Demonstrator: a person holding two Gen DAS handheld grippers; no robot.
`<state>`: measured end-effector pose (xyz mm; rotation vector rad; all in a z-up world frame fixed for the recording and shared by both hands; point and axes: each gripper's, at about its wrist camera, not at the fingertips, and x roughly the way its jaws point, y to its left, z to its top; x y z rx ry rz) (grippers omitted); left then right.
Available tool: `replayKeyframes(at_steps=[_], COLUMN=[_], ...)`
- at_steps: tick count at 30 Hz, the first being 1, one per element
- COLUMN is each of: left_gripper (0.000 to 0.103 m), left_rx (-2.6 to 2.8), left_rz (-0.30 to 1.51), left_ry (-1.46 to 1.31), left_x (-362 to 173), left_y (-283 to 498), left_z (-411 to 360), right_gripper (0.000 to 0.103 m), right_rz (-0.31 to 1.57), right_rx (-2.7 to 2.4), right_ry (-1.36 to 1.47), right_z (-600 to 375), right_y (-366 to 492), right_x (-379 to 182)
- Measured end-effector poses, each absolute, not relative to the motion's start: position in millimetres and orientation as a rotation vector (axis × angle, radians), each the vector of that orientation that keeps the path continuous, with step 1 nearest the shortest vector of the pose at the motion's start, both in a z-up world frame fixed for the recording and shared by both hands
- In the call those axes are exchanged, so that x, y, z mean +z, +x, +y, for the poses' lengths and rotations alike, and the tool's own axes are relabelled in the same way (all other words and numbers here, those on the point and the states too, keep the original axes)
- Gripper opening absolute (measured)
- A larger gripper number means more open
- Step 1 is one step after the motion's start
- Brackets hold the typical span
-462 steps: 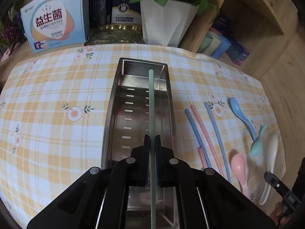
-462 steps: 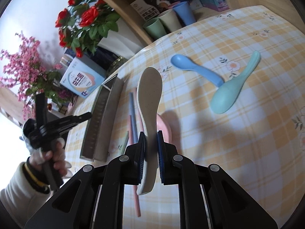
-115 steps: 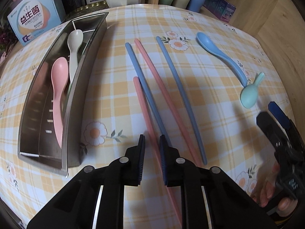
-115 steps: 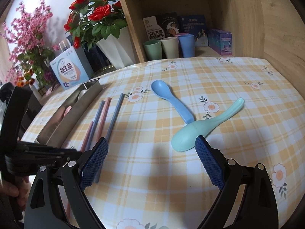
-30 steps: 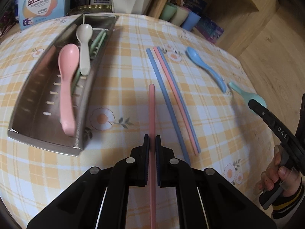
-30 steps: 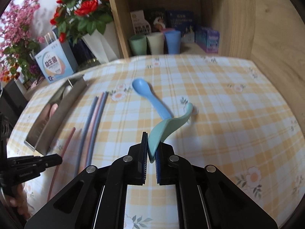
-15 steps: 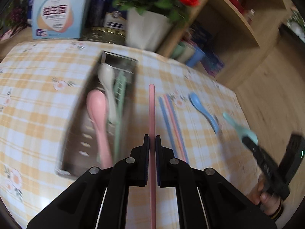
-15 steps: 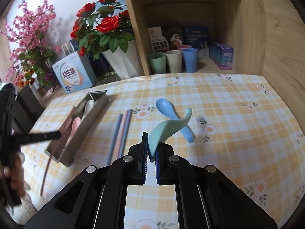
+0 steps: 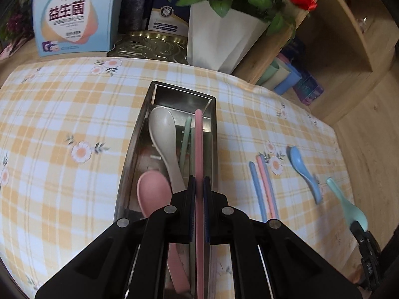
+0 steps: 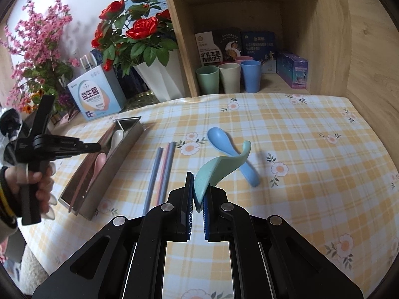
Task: Organize utensils
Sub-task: 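Carry pink chopstick into steel tray and open left tool while right holds teal spoon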
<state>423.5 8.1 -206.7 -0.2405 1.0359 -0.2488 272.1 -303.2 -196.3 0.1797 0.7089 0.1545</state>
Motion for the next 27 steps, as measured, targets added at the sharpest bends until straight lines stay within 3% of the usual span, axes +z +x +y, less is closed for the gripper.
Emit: replayKeyframes(at_steps=[15,17,23,26,27], left_gripper=[0.008,0.02,0.043,0.067,0.071], left_rx=[-0.261,-0.288,-0.332,-0.323,-0.318], left_rz=[1.087,1.07,0.997,0.955,0.942], left_ry=[-0.142,-0.162,-0.131,-0.09,-0.077], left_x=[-225.7,-217.6,-183.7,-167.9,-163.1], left_y=[459.8,455.5,426.8,403.6,393.8], left_z=[1.1,4.8,13.9,24.8,30.8], right_gripper=[0.006,0.006,0.006,0.006,0.006], right_rz=[0.727,0.724,0.717,0.71,0.708], right_rx=[0.162,0.171,0.211,0.242,0.253], right_ry=[0.16,0.152,0.119,0.102,0.096], right_z=[-285.6,-280.5,-259.7,-244.3,-238.8], right_y=[277.6,277.8,281.5,284.0,285.1], right_x=[-193.6,-190.9,-182.0,-176.9,-175.2])
